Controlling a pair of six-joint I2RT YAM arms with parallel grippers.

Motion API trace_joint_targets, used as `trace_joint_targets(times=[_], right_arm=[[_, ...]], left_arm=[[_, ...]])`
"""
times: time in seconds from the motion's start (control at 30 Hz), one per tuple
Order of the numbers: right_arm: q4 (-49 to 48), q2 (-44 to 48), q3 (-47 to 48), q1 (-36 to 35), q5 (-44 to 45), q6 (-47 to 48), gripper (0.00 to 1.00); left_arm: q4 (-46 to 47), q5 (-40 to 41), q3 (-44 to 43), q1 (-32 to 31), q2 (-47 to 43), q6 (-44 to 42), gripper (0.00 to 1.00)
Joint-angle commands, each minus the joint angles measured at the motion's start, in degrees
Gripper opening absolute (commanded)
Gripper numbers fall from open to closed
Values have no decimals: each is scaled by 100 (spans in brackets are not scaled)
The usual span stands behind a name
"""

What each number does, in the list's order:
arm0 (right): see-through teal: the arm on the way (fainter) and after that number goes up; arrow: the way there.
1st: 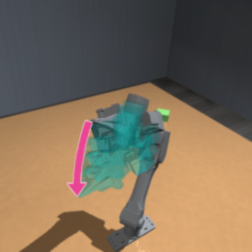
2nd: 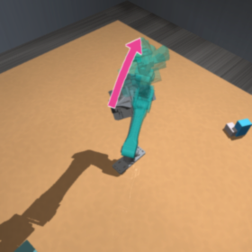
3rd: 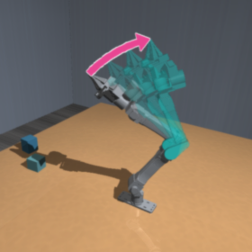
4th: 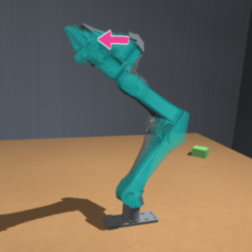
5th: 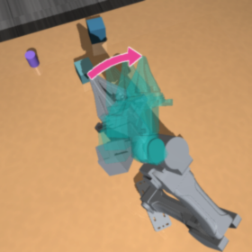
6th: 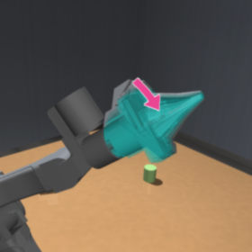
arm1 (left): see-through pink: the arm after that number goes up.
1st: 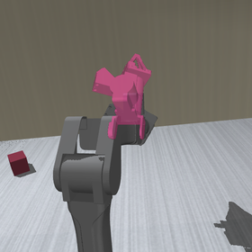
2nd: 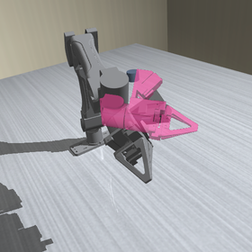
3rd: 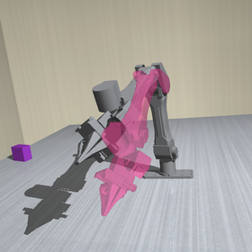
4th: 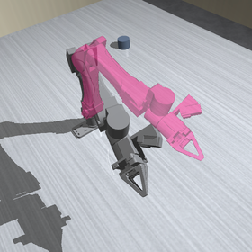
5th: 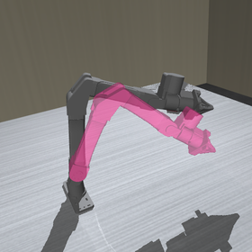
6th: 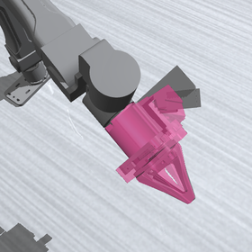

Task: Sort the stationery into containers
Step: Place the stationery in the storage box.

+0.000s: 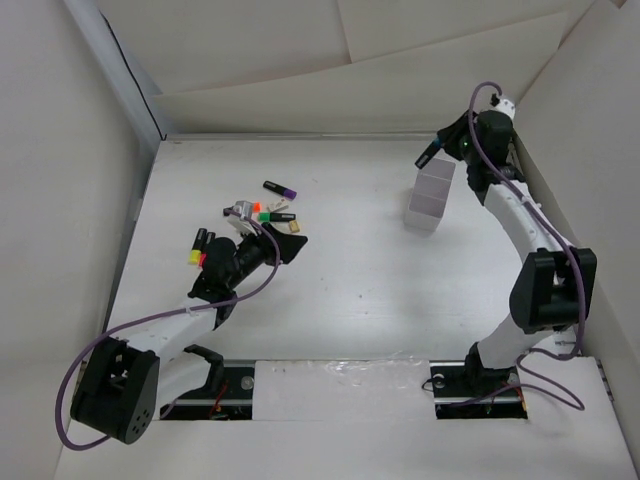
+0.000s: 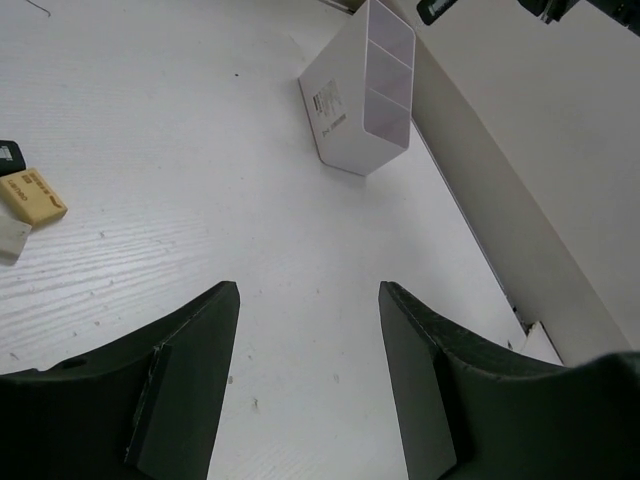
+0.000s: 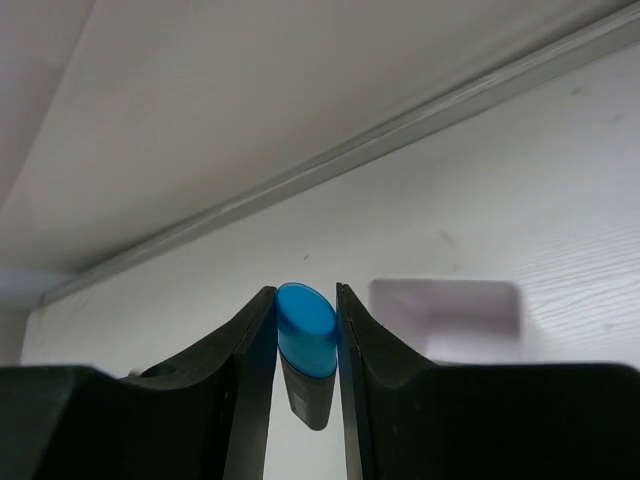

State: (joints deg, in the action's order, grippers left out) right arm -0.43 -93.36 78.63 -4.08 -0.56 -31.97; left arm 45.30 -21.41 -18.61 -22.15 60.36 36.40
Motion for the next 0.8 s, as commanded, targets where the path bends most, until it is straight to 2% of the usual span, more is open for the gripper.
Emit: trace_joint_targets(times=[0.0, 0.43, 0.77], right_arm=[[-54, -67, 459, 47, 1416, 295, 6], [-247, -1026, 1093, 74, 2990, 1061, 5], [-888, -1026, 426, -233, 3404, 1333, 4]], left_arm=[[392, -188, 59, -26, -86, 69, 54], [392, -259, 59, -26, 20, 121, 54], [392, -259, 7, -26, 73, 121, 54]])
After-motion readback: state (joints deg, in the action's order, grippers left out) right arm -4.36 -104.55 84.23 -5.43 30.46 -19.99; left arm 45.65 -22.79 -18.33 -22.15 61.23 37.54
